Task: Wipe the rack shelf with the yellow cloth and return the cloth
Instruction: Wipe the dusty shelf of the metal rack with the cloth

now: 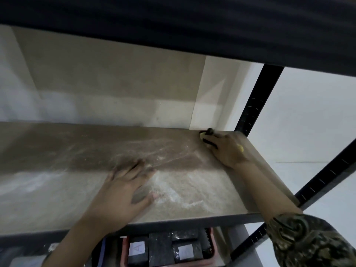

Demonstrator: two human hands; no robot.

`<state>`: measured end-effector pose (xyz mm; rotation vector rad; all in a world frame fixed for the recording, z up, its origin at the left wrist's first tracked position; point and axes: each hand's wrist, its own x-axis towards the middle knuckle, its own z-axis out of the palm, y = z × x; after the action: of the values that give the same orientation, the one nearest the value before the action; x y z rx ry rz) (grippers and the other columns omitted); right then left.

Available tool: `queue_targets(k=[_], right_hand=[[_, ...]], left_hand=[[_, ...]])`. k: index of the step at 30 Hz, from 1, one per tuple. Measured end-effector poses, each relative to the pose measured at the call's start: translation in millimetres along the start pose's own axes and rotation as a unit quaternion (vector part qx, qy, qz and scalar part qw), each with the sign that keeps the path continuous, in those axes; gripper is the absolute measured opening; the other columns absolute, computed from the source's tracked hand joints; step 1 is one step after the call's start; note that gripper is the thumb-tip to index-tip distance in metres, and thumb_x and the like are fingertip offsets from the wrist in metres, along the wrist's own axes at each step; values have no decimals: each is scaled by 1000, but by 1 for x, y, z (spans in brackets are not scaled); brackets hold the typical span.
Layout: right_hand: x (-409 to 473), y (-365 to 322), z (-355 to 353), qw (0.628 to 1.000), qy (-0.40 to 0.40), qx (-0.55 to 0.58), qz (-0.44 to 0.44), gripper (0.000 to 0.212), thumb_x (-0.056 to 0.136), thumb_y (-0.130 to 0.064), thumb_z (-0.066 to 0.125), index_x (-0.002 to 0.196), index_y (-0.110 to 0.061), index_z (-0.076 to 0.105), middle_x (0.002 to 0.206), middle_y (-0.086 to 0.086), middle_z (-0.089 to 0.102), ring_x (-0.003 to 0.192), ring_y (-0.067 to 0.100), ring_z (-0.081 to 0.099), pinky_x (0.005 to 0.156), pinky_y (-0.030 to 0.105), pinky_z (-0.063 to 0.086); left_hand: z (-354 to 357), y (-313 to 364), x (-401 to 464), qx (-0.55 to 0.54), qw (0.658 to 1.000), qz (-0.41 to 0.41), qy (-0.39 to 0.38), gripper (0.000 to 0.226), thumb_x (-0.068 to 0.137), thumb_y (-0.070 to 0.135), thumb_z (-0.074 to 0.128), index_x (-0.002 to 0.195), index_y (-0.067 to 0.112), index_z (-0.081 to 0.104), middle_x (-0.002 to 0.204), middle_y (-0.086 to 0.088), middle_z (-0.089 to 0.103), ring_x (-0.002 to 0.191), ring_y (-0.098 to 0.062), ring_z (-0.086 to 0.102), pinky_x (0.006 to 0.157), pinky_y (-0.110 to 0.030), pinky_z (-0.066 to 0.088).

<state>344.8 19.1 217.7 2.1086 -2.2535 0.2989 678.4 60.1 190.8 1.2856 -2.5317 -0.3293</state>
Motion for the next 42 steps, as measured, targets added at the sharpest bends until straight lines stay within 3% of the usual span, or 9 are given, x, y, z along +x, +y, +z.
queue_targets(k=[5, 10, 12, 21, 24, 29, 32, 37, 42], right_hand=[[-7, -15, -7, 993, 57, 42, -95, 44, 96, -17, 44, 134, -38, 45, 149, -1, 39, 124, 31, 42, 104, 41, 33], [20, 20, -7, 991, 5, 10, 133, 45, 98, -41, 31, 142, -32, 29, 150, 7, 32, 131, 41, 35, 105, 54, 32], [25, 10, 0, 990, -2, 22, 141, 44, 98, -39, 32, 141, -28, 33, 148, 7, 35, 130, 41, 33, 104, 55, 31], [-26, -62, -14, 975, -2, 96, -200, 39, 92, -26, 47, 129, -38, 50, 138, -3, 51, 117, 21, 46, 102, 30, 35], [-15, -14, -35, 985, 114, 66, -109, 32, 95, -34, 49, 126, -40, 53, 138, -11, 53, 120, 12, 52, 102, 17, 37], [-11, 8, -2, 997, -19, -7, 72, 42, 97, -42, 33, 140, -37, 35, 152, -2, 32, 132, 38, 33, 107, 49, 28], [-19, -14, -3, 999, -10, 7, 49, 40, 97, -39, 35, 136, -39, 39, 146, -1, 41, 122, 35, 39, 103, 45, 31], [-66, -43, -12, 989, 17, 33, -144, 39, 93, -37, 45, 130, -48, 42, 142, -7, 46, 117, 27, 46, 98, 43, 41], [-56, 39, -29, 990, 27, 37, 131, 48, 95, -45, 35, 141, -44, 20, 152, -7, 30, 126, 33, 41, 99, 47, 34]], left_hand=[[-2, 1, -1, -2, 1000, -2, -4, 71, 72, 83, 10, 138, 58, 6, 153, 25, -5, 138, 8, -12, 118, -33, -6], [-2, 1, -1, 3, 1000, 1, -4, 70, 74, 82, 13, 139, 57, 7, 152, 26, -5, 139, 8, -12, 119, -34, -4], [-3, 1, -1, -1, 1000, 2, -4, 66, 77, 80, 20, 138, 58, 7, 152, 26, -4, 138, 8, -12, 118, -33, -4], [-3, 2, -2, -6, 1000, 1, -4, 67, 73, 80, 13, 136, 60, 9, 151, 27, -2, 135, 11, -10, 119, -34, -2], [-4, 2, -2, -2, 1000, -3, -7, 62, 72, 82, 11, 131, 65, 4, 152, 27, -1, 136, 11, -8, 120, -36, -3], [-5, 3, -3, 2, 1000, -11, -6, 68, 66, 87, 3, 131, 66, 5, 152, 27, 1, 136, 10, -6, 120, -38, 3], [-6, 4, -3, 3, 1000, -13, -10, 66, 66, 87, 3, 129, 68, 4, 151, 29, -2, 134, 12, -9, 120, -37, 2], [-7, 5, -2, 6, 1000, -13, -14, 73, 65, 87, 2, 134, 62, 9, 152, 27, -1, 137, 10, -9, 121, -37, 3], [-8, 6, -3, 0, 1000, -9, -15, 75, 64, 88, 0, 133, 60, 10, 152, 24, 4, 138, 7, -3, 120, -41, 8]])
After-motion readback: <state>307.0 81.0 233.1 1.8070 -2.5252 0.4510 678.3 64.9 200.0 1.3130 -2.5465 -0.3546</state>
